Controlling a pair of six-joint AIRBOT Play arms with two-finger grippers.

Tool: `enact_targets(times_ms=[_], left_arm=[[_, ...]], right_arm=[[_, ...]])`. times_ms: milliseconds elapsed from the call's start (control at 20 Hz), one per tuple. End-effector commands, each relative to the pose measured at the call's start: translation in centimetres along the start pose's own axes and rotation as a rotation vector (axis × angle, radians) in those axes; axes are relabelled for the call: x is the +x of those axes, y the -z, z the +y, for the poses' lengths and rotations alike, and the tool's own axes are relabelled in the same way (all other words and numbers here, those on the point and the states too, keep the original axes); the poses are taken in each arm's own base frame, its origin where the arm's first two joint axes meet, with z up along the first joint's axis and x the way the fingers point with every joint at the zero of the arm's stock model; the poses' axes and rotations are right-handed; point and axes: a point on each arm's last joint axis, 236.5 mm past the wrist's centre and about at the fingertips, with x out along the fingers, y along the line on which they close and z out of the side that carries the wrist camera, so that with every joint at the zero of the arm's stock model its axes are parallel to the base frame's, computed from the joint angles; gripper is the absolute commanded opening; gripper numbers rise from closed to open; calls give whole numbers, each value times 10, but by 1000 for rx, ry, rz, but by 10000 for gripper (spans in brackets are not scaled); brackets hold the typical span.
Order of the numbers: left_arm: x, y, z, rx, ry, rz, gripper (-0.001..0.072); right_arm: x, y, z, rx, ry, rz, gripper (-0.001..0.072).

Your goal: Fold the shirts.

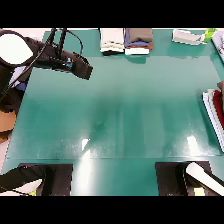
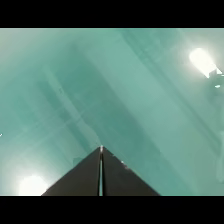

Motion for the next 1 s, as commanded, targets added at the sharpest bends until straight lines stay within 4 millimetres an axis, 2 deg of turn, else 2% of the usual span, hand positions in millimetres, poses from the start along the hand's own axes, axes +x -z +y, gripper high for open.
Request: enact_targets(times_ms=[0, 100, 150, 200, 350, 400, 500, 600, 950], left_arm=[[0, -1, 2, 4, -8, -5, 26], [0, -2, 2, 4, -8, -8, 26], [0, -2, 2, 3, -7, -8, 26], [0, -2, 2, 3, -7, -8, 26], [0, -2, 2, 3, -7, -8, 27], [0, -2, 2, 3, -7, -8, 26], [0, -2, 2, 3, -7, -8, 26], [0, -2, 2, 3, -7, -8, 26], [0, -2, 2, 3, -7, -8, 26]], right_arm=[[31, 29, 156, -220, -311, 84, 530], [45, 59, 226, -315, -435, 135, 529], [50, 74, 252, -364, -472, 153, 525], [55, 89, 275, -417, -499, 165, 468], [61, 128, 321, -561, -541, 193, 193], [61, 140, 330, -602, -547, 207, 10], [61, 157, 342, -652, -559, 229, 16], [60, 165, 348, -662, -574, 242, 16], [60, 165, 349, -662, -576, 243, 16]])
